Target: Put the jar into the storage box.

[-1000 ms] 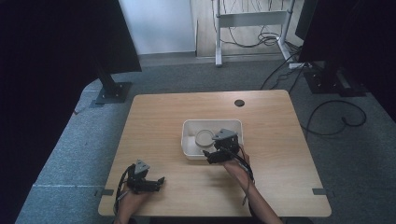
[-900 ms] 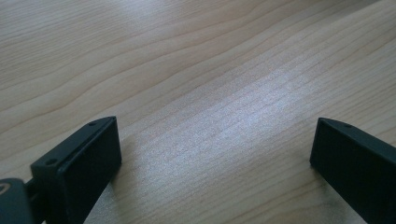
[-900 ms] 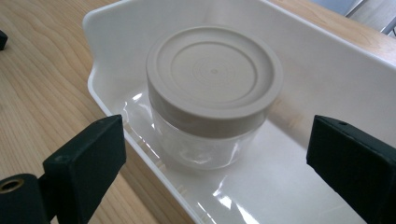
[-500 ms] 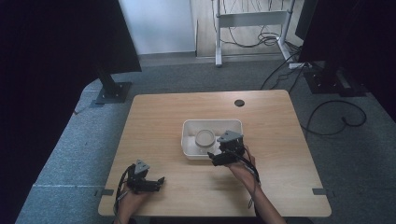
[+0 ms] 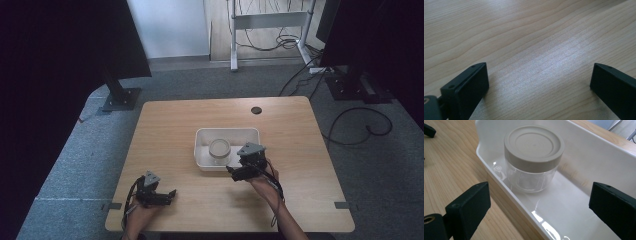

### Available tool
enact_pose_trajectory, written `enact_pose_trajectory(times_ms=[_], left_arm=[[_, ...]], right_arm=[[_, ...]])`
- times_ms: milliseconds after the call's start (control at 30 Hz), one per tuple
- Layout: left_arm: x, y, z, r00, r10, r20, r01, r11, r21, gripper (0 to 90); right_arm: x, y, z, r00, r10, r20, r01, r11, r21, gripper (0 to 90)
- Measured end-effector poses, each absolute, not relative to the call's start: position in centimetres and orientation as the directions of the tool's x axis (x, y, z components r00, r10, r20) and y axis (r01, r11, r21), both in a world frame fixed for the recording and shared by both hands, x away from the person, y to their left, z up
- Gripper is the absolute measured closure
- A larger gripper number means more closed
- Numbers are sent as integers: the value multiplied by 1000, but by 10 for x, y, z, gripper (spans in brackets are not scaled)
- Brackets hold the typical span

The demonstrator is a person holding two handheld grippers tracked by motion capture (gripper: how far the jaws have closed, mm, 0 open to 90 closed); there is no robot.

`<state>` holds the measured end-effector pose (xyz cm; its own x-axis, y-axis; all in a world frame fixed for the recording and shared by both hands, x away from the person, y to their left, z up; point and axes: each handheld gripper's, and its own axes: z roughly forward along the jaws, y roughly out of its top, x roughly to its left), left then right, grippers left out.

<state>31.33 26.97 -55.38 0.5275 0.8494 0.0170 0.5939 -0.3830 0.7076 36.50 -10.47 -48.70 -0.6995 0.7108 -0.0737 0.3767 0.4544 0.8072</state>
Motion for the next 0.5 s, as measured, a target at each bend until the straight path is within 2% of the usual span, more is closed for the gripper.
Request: enact_pose_trajectory(times_ms=[500], left_arm=[[313,270,-554,528,849,18,593,-384,708,20]], right_arm=[[352,-125,-487,-702,708,-74,375,456,807,38]])
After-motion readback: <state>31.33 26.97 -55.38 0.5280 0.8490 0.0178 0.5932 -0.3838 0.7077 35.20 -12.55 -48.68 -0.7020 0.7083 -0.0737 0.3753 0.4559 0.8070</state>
